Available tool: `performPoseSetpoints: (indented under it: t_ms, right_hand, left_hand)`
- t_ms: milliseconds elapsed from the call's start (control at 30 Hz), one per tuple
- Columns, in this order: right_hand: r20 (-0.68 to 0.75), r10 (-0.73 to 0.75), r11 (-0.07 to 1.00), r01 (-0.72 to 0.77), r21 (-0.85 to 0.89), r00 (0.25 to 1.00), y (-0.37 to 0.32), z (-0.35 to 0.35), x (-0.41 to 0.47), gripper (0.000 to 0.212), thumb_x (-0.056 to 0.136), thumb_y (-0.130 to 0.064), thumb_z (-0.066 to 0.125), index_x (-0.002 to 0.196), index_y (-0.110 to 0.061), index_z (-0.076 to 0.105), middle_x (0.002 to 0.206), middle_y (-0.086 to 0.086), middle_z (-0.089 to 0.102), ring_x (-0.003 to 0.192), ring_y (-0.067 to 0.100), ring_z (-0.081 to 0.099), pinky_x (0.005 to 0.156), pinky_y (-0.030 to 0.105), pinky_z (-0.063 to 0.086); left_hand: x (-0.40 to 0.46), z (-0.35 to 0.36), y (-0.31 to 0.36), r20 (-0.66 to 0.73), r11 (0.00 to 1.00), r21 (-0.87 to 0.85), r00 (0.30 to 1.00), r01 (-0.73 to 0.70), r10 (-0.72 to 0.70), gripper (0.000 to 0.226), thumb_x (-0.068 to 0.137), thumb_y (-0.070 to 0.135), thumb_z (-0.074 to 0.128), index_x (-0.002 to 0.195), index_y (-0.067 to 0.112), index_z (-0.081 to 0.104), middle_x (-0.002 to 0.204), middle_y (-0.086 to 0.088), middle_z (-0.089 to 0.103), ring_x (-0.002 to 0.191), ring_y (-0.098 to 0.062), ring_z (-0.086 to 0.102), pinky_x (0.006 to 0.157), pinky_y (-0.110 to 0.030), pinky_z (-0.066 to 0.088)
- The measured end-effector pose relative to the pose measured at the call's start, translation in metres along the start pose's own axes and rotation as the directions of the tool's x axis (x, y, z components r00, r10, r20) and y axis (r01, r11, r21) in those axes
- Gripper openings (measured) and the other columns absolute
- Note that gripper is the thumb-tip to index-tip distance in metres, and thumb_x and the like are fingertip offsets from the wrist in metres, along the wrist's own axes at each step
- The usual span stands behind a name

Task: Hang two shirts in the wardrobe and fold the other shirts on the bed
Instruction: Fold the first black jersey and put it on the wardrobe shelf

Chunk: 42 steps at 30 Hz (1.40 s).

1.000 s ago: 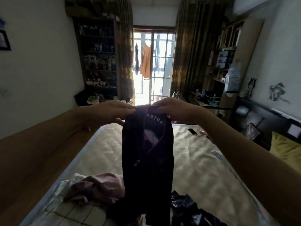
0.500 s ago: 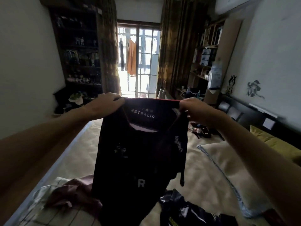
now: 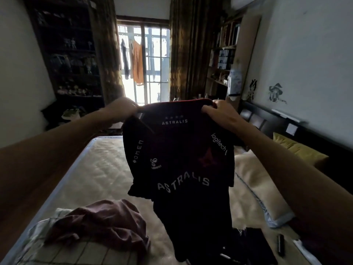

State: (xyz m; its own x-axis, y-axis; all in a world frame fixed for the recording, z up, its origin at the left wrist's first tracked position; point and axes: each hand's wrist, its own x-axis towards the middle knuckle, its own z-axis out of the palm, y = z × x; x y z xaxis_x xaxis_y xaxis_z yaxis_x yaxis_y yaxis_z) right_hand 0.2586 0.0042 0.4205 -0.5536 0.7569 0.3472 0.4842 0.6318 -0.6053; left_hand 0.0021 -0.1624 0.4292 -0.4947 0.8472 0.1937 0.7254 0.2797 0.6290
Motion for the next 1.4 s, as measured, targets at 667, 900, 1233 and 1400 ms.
performPoseSetpoints:
  t_ms: [667,900,1233,1400]
  right_hand:
    - [0.889,-0.333,0.730,-0.511,0.454,0.314,0.079,-0.038,-0.182,0.059,0.060,-0.024,0.095,0.110,-0.045,0.073,0.106,-0.016,0.076,0.097,0.002,0.071,0.104,0.051,0.049]
    - [0.827,0.134,0.411,-0.790,0.455,0.546,0.197,0.120,-0.197,0.030,0.082,0.011,0.064,0.108,-0.002,0.073,0.100,0.014,0.074,0.087,0.023,0.073,0.076,0.029,0.057]
    - [0.526,0.710,0.354,-0.884,0.306,0.467,0.429,0.412,-0.156,0.021,0.083,-0.021,0.080,0.101,-0.013,0.072,0.089,0.001,0.078,0.081,0.011,0.074,0.070,0.018,0.055]
    - [0.326,0.688,0.568,-0.761,0.313,0.648,0.502,0.493,-0.078,0.009,0.090,-0.021,0.073,0.089,-0.012,0.075,0.080,0.002,0.073,0.075,0.011,0.067,0.073,0.027,0.050]
  left_hand:
    - [-0.124,0.018,-0.068,0.918,0.953,-0.300,0.260,-0.044,0.301,0.091,0.062,0.021,0.097,0.140,0.004,0.052,0.129,-0.033,0.061,0.120,-0.058,0.055,0.100,-0.077,0.037]
    - [-0.098,0.168,-0.152,0.914,0.946,-0.113,0.405,0.303,-0.021,0.028,0.077,0.015,0.086,0.104,0.011,0.077,0.103,-0.009,0.077,0.097,-0.024,0.073,0.083,-0.031,0.056]
    - [-0.040,0.483,-0.375,0.656,0.739,-0.057,0.583,0.671,-0.478,0.028,0.062,0.021,0.078,0.084,0.005,0.075,0.076,-0.010,0.075,0.068,-0.017,0.065,0.069,-0.033,0.052]
    - [0.050,0.550,-0.424,0.471,0.789,-0.056,0.713,0.612,-0.520,0.010,0.092,0.003,0.065,0.084,0.009,0.070,0.075,-0.008,0.070,0.064,-0.015,0.061,0.061,-0.026,0.048]
